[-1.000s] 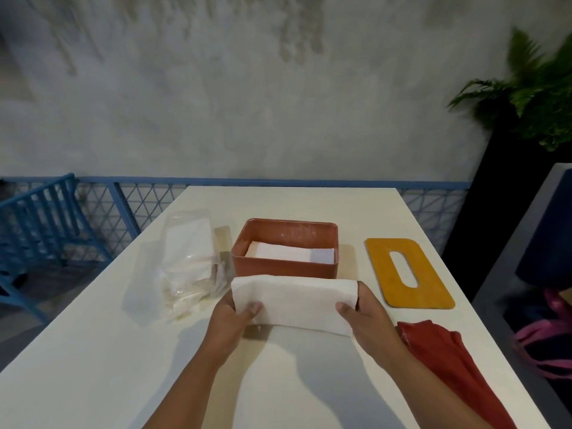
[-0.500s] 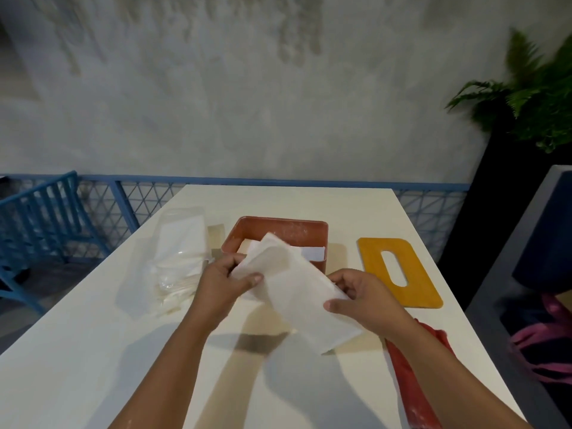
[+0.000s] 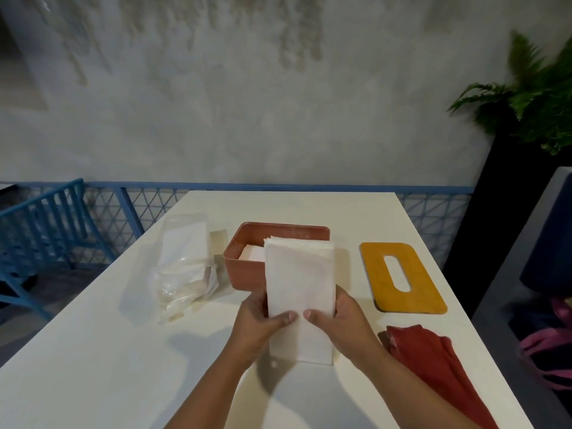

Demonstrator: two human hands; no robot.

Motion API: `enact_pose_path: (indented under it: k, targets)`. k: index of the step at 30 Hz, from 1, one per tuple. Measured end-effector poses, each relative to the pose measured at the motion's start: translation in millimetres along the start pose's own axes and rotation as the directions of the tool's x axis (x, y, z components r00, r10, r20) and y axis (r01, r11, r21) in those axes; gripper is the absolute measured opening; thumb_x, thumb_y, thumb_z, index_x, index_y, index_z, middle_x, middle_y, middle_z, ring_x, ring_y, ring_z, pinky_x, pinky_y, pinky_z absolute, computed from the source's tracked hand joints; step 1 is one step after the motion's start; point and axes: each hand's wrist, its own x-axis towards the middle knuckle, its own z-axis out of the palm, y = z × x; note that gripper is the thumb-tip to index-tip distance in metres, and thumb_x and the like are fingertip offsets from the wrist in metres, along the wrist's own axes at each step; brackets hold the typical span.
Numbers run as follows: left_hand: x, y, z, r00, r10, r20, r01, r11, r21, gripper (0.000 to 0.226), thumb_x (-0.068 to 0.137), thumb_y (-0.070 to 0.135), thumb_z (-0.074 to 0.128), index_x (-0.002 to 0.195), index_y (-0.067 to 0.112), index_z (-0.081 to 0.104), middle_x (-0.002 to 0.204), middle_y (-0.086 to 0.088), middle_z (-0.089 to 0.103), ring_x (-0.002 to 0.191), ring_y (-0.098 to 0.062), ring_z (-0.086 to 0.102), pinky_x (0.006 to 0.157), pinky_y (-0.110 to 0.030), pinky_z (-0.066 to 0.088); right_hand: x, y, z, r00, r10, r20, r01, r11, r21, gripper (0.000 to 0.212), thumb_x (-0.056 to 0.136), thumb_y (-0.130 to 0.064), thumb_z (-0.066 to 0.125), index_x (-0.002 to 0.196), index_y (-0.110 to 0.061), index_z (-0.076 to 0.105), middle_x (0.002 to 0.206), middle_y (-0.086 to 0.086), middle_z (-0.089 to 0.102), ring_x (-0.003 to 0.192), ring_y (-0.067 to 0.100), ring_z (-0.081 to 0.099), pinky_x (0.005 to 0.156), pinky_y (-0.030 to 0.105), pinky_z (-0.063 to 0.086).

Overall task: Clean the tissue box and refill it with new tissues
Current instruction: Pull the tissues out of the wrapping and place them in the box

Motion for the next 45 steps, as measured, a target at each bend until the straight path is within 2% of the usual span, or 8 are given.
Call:
enact_pose_path:
  k: [8,13,19,25,30,34,42,45]
  targets:
    - [13,12,-3,0.994,-0.004,0.105,-0.01,0.992,0.128,0.072,0.047,0.039,0.082,0.113,0.022,0.059,0.106,0.001,0.069,0.098,-0.018,0.065,0.08,-0.033,0.056,10,-18,3,0.992,-0.046,-0.121,0.05,0.998,0.026,0.025,0.087,-0.014,0.064,0.103,-0.032,0.057,0.1,-0.011,0.065,0.095,0.01,0.061,0.077,0.025,0.054]
    - [4,-18,-12,0.965,-0.171,0.201,0.114,0.957,0.266,0.044,0.067,0.0,0.075,0.1,0.024,0.061,0.094,0.008,0.073,0.092,-0.013,0.068,0.071,-0.019,0.054,7,-2,6,0.99,0.049,-0.135,-0.035,0.994,0.108,0.025,0.084,-0.01,0.067,0.101,-0.026,0.06,0.1,-0.004,0.069,0.095,0.018,0.065,0.079,0.033,0.056]
    - [24,16,-44,0.993,-0.055,0.108,0.014,0.936,0.35,0.024,0.07,0.002,0.076,0.084,0.018,0.064,0.092,0.0,0.07,0.085,-0.018,0.066,0.072,-0.028,0.054,21,-35,-20,0.974,-0.04,-0.222,0.108,0.947,0.303,0.035,0.073,0.013,0.066,0.096,-0.012,0.061,0.091,0.005,0.07,0.083,0.019,0.066,0.065,0.027,0.056]
    - [36,44,-71,0.996,0.091,0.01,-0.09,0.969,0.23,0.028,0.073,-0.01,0.068,0.067,0.015,0.057,0.074,0.009,0.062,0.069,-0.011,0.053,0.055,-0.012,0.043,15,-34,-30,0.977,-0.013,-0.211,0.047,0.986,0.157,0.041,0.074,0.02,0.061,0.095,-0.015,0.059,0.09,0.001,0.072,0.083,0.016,0.067,0.073,0.027,0.055]
    - [30,7,-81,0.998,-0.054,0.026,0.047,0.972,0.23,0.028,0.065,0.011,0.075,0.087,0.019,0.06,0.089,0.002,0.066,0.084,-0.021,0.061,0.067,-0.027,0.052,4,3,-10,0.976,0.093,-0.199,-0.138,0.965,-0.222,0.036,0.077,0.006,0.066,0.096,-0.024,0.059,0.092,-0.004,0.069,0.086,0.013,0.065,0.074,0.028,0.055]
    - [26,-16,-83,0.982,-0.17,0.078,0.134,0.93,0.342,0.041,0.08,0.006,0.066,0.111,0.026,0.047,0.107,0.011,0.062,0.102,-0.012,0.059,0.073,-0.015,0.048,0,17,1,0.964,0.138,-0.229,-0.189,0.958,-0.216,0.031,0.086,-0.005,0.062,0.112,-0.022,0.06,0.105,-0.005,0.068,0.099,0.012,0.063,0.085,0.03,0.054]
    - [68,55,-75,0.981,0.166,-0.097,-0.112,0.905,0.411,0.052,0.079,0.001,0.067,0.114,0.027,0.038,0.089,0.01,0.056,0.08,-0.004,0.056,0.064,-0.011,0.042,54,-47,-6,0.828,-0.083,-0.554,-0.068,0.967,-0.245,0.039,0.078,-0.01,0.074,0.103,-0.017,0.045,0.083,0.007,0.065,0.071,0.018,0.063,0.056,0.03,0.051]
    - [97,74,-69,0.972,0.221,-0.078,-0.13,0.784,0.607,0.043,0.084,0.006,0.062,0.117,0.024,0.042,0.1,0.003,0.058,0.086,-0.017,0.057,0.07,-0.022,0.044,85,-65,-3,0.814,-0.106,-0.571,-0.112,0.936,-0.333,0.036,0.083,-0.006,0.068,0.102,-0.016,0.038,0.074,0.005,0.054,0.06,0.011,0.051,0.042,0.012,0.036]
